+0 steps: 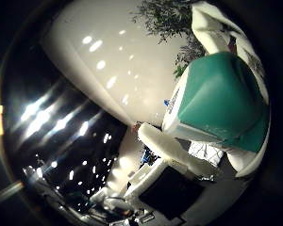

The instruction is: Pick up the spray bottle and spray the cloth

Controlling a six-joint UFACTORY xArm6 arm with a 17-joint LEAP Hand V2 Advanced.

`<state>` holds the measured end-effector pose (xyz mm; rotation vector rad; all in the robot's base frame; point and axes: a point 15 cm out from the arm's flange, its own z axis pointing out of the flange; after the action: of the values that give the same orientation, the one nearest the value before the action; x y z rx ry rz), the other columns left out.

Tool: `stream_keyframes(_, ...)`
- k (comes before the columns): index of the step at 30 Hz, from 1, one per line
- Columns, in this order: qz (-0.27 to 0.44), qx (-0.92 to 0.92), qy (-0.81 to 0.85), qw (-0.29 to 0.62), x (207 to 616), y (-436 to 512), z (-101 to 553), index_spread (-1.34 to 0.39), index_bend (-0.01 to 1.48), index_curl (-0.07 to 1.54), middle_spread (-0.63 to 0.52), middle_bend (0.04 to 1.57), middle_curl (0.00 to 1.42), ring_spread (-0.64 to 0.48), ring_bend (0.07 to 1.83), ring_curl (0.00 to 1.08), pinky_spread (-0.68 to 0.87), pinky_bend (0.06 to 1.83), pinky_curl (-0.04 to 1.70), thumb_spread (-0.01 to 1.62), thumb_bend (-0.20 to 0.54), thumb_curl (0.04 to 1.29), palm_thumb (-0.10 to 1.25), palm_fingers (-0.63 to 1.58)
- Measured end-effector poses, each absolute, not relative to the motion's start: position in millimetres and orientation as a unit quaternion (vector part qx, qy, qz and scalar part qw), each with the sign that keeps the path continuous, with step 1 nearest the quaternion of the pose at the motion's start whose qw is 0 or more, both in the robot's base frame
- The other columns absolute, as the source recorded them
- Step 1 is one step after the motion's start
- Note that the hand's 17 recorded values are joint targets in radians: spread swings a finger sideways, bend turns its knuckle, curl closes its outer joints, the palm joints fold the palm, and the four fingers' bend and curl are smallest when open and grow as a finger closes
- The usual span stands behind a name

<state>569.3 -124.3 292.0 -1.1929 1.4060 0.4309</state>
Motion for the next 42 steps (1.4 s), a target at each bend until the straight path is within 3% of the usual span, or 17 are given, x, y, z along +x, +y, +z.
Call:
stream_keyframes(12,0.182,-0.507,0.599,0.592,572,-123,298,-0.47,0.78,1.06,-0.32,1.19,1.11,-0.28,1.56,0.81,-0.38,1.26,1.14,1.18,-0.016,0.3,0.68,0.39)
stream_keyframes(27,0.154,-0.506,0.604,0.597,565,-144,313,-0.49,0.96,1.15,-0.35,1.26,1.18,-0.29,1.6,0.87,-0.34,1.27,1.29,1.21,-0.014,0.31,0.72,0.39)
stream_keyframes(38,0.138,-0.502,0.603,0.604,554,-161,330,-0.47,0.98,1.14,-0.34,1.27,1.18,-0.29,1.6,0.88,-0.33,1.26,1.33,1.21,-0.015,0.31,0.73,0.38)
stream_keyframes(42,0.154,-0.507,0.588,0.611,545,-154,340,-0.46,0.88,1.11,-0.33,1.25,1.14,-0.28,1.56,0.86,-0.34,1.24,1.28,1.2,-0.02,0.31,0.71,0.39)
